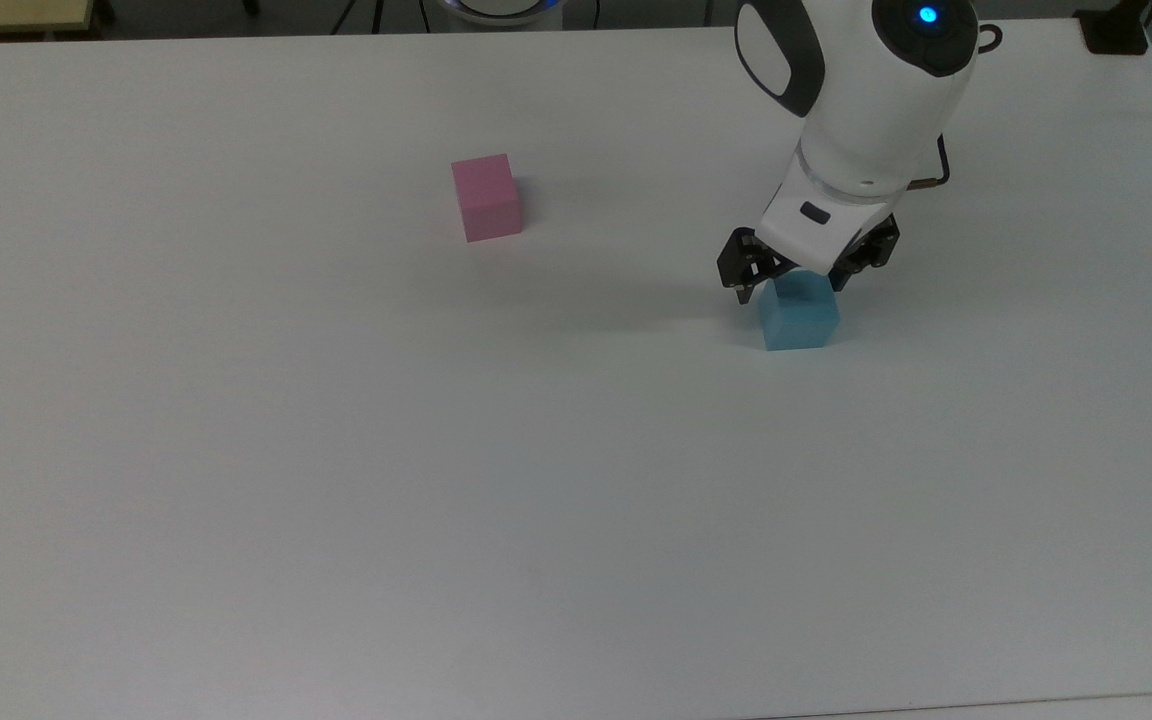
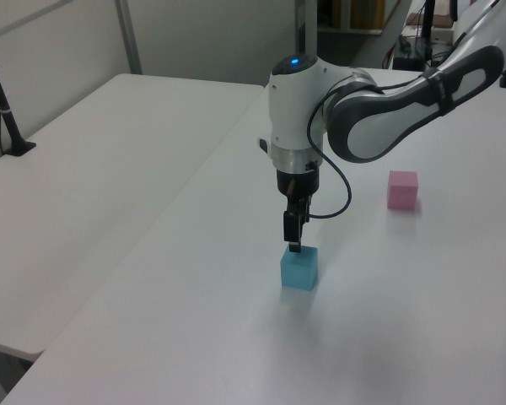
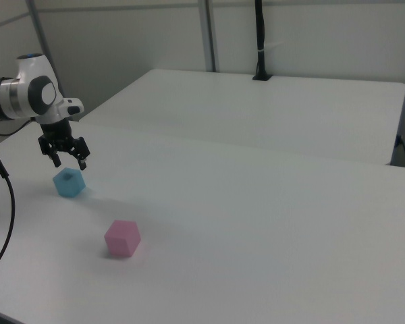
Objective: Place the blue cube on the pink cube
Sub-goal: 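Close the gripper on the light-blue cube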
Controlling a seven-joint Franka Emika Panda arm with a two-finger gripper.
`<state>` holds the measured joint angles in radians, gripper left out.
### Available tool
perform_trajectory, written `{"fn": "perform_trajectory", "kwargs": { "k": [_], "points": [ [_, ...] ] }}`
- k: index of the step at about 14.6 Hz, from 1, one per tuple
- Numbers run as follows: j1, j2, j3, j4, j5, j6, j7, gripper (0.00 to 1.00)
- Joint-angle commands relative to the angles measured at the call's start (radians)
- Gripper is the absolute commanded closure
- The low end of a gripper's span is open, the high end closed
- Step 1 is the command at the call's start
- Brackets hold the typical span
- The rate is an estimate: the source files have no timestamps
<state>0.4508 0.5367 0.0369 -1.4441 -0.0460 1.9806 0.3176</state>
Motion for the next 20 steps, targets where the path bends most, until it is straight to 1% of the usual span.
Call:
{"fn": "perform_trajectory", "kwargs": {
  "k": [1,8,9,10,12,13,14,15,17,19,20],
  "points": [
    [0.038,0.002,-0.006,-0.016,0.005,0.007,0.020,0.00],
    [0.051,0.041,-0.006,-0.021,-0.023,0.011,0.021,0.00],
    [0.049,0.045,-0.006,-0.021,-0.023,0.012,0.023,0.04],
    [0.048,0.045,-0.006,-0.021,-0.026,0.018,0.023,0.15],
    [0.048,0.045,-0.006,-0.021,-0.035,0.023,0.031,0.60],
    [0.048,0.045,-0.006,-0.021,-0.035,0.027,0.043,0.76],
    [0.049,0.045,-0.006,-0.021,-0.037,0.038,0.057,0.89],
    [0.049,0.045,-0.006,-0.021,-0.037,0.041,0.072,1.00],
    [0.045,0.029,-0.006,-0.019,-0.034,0.040,0.081,1.00],
    [0.031,-0.055,-0.006,-0.038,-0.026,0.026,0.078,1.00],
    [0.013,-0.128,-0.011,-0.060,-0.025,-0.012,0.072,1.00]
  ]
}}
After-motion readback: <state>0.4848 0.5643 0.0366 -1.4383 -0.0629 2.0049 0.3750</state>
